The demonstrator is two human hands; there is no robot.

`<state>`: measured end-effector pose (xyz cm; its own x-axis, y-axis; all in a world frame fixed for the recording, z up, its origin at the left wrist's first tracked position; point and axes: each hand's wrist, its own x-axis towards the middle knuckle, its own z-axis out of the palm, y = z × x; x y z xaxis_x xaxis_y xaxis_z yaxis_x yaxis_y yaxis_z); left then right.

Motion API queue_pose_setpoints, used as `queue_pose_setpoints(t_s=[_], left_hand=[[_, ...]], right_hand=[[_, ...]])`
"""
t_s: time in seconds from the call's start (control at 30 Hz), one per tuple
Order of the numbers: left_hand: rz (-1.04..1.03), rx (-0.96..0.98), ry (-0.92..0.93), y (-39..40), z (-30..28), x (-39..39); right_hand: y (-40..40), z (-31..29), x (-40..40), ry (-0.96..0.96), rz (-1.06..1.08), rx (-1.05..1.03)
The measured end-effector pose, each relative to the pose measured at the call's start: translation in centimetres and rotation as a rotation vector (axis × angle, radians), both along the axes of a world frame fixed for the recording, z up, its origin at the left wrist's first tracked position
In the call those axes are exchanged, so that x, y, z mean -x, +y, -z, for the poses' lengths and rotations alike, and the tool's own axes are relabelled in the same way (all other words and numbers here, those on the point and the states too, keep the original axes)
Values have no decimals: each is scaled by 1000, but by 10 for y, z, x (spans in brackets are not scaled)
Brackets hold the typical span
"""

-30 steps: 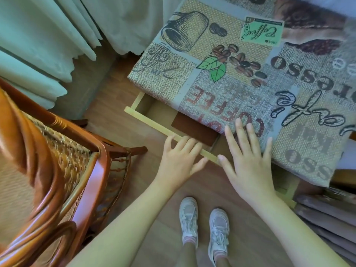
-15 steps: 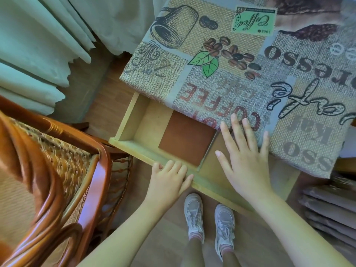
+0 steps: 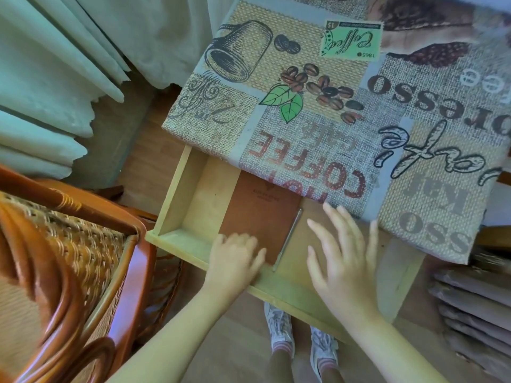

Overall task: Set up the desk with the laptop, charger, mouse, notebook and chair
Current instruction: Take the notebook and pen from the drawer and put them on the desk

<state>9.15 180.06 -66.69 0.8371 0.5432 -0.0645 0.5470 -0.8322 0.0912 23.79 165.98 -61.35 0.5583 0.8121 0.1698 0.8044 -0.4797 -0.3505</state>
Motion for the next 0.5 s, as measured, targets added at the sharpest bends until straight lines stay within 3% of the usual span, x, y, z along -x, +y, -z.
queue_pose_setpoints(t_s=[0.13,0.3,0.5], left_hand=[[-253,122,36,31,-3,-15],[-276,288,250,46,10,-36],[-335,372,163,42,18,-35]], right_hand=[[-3,27,23,118,141,154],[21,59,34,487,404,316],[54,76,38,568,547,309]])
